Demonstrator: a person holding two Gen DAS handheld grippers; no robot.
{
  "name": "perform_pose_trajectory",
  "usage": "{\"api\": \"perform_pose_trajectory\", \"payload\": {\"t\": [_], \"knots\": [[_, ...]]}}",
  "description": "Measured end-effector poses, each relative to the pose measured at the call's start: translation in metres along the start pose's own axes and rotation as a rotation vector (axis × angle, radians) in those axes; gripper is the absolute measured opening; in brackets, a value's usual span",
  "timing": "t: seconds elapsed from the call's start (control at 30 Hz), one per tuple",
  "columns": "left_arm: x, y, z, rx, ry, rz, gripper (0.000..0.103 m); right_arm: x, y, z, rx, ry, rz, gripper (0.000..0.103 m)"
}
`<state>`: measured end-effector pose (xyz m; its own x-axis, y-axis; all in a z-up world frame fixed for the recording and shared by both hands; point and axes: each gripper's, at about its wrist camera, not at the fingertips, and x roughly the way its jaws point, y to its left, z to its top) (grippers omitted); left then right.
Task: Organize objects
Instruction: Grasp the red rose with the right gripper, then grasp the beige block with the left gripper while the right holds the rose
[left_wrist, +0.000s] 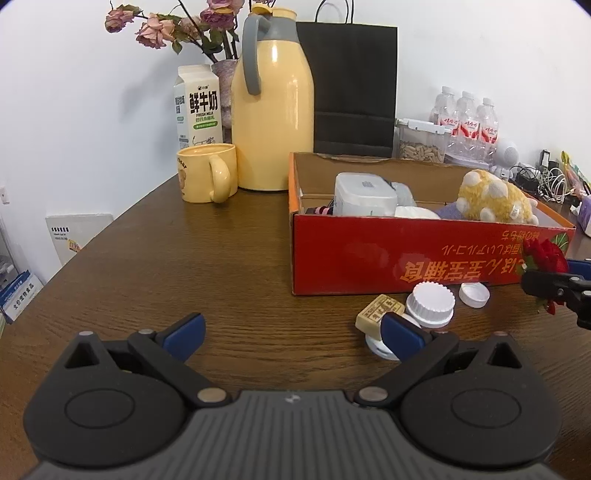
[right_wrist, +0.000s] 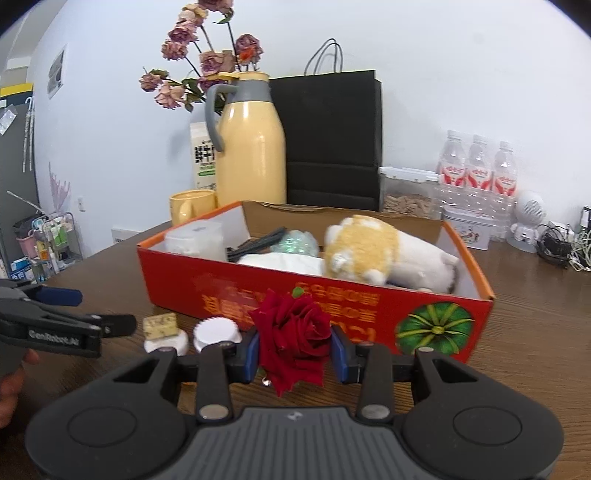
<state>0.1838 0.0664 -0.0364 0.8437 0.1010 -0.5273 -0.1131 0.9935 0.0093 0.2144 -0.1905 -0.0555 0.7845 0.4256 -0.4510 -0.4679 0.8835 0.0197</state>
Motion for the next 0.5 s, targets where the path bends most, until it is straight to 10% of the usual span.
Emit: {"api": "perform_pose_trajectory", "payload": {"t": [0.5], "knots": [[0.014, -0.018, 0.006, 0.042, 0.004, -0.074, 0.091, -0.003, -0.033, -0.008, 0.001, 0.04, -0.046, 0.037]]}}
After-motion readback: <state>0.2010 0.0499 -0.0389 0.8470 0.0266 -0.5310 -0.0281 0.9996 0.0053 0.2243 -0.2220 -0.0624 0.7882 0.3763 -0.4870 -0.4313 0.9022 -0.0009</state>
